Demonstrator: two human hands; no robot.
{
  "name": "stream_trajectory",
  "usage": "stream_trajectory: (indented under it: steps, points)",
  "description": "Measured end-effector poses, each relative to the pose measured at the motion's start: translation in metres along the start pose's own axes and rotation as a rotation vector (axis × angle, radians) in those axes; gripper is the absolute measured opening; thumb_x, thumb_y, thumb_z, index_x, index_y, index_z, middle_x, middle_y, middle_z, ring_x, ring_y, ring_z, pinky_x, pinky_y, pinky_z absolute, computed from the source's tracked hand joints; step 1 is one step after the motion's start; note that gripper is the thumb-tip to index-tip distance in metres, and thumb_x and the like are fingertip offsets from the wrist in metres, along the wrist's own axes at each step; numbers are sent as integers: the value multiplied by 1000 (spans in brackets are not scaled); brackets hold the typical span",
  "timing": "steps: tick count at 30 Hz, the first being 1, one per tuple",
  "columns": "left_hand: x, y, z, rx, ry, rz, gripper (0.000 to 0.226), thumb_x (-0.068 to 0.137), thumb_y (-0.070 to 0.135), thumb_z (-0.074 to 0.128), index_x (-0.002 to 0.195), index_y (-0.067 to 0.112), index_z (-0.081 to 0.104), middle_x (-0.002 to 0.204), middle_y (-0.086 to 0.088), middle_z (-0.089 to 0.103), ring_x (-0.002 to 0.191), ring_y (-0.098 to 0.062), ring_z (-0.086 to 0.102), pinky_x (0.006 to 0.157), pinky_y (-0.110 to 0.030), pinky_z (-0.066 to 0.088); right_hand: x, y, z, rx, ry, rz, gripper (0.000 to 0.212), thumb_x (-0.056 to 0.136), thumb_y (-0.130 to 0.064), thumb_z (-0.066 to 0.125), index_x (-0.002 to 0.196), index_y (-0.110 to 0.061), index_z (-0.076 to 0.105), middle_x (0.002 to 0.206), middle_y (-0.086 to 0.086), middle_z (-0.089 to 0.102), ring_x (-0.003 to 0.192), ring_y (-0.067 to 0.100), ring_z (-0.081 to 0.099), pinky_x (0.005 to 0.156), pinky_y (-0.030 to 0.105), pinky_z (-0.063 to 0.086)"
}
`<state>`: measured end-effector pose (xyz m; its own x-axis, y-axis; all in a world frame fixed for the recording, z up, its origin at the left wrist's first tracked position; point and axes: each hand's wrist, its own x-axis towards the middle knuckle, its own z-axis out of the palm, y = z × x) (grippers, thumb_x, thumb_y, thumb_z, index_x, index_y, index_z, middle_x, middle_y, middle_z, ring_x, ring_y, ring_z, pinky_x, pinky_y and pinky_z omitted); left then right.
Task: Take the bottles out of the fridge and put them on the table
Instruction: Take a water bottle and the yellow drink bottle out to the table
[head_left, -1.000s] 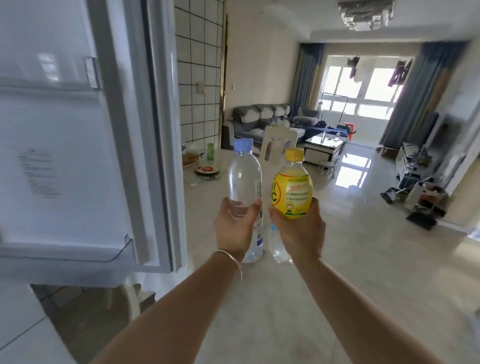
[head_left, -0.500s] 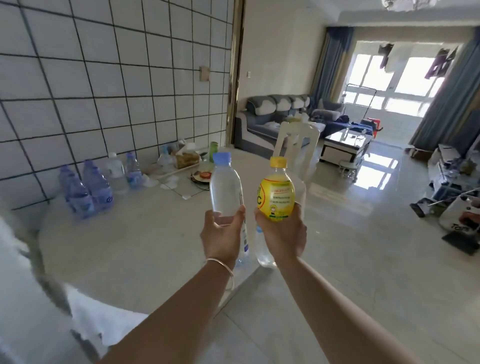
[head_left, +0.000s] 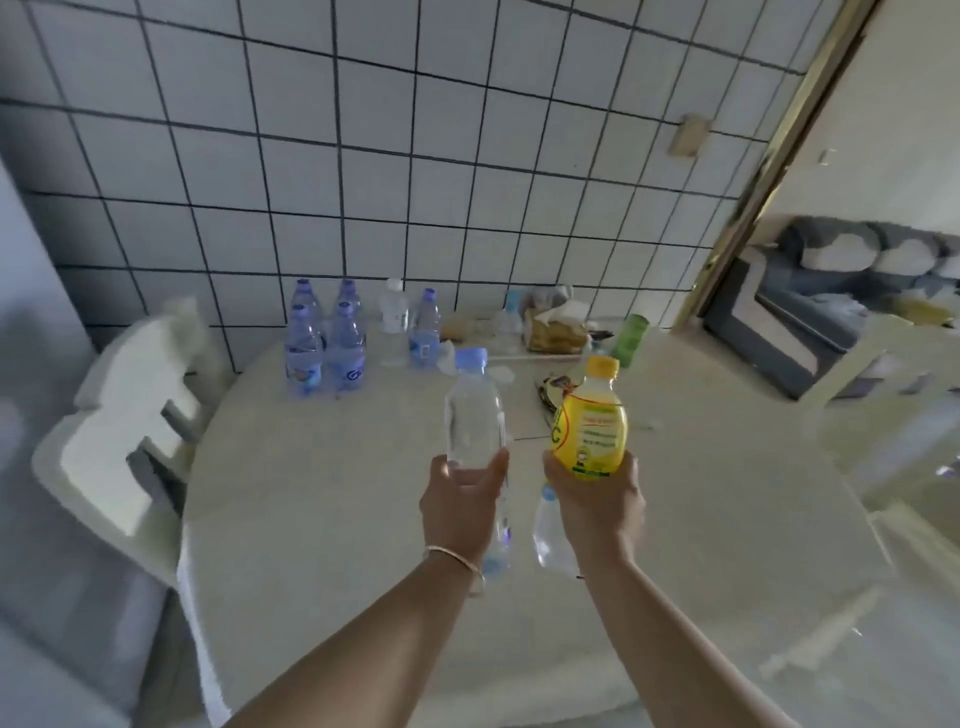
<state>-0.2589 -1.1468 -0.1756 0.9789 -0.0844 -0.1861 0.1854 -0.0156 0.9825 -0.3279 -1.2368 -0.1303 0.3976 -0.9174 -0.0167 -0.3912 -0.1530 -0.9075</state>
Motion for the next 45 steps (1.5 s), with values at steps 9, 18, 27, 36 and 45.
stream_trajectory:
  steps: [9,18,27,36,45]
  points:
    - [154,-7,16,41,220,-47,47,71,40,77,95,9,51,69,18,59,83,-15,55,79,-24,36,104,-21,132,38,-294,-10,50,66,-34,79,100,-23,45,84,-3,57,81,22,55,70,32,42]
    - [320,-27,29,92,251,-27,69,54,47,83,105,16,49,91,-4,71,83,-9,63,69,-3,36,198,-34,275,4,-459,17,47,64,-19,81,92,-28,45,72,-17,53,64,1,49,64,28,43]
    - [409,-42,36,251,287,54,52,66,31,82,98,25,42,87,6,54,83,-16,53,67,-15,29,260,-11,370,-67,-491,-22,59,59,-23,83,109,-28,51,96,-6,63,85,18,59,69,27,42]
    - [444,-65,45,259,240,162,56,59,14,86,98,18,45,89,2,58,75,-4,56,65,1,36,282,3,399,-10,-388,13,52,60,-19,83,102,-25,52,87,-7,62,81,17,59,60,21,38]
    - [459,-72,50,296,271,244,59,59,12,87,103,15,48,97,-3,55,89,-17,54,70,-9,32,273,4,420,25,-399,-20,52,59,-22,84,100,-25,52,82,-14,61,74,5,58,60,15,39]
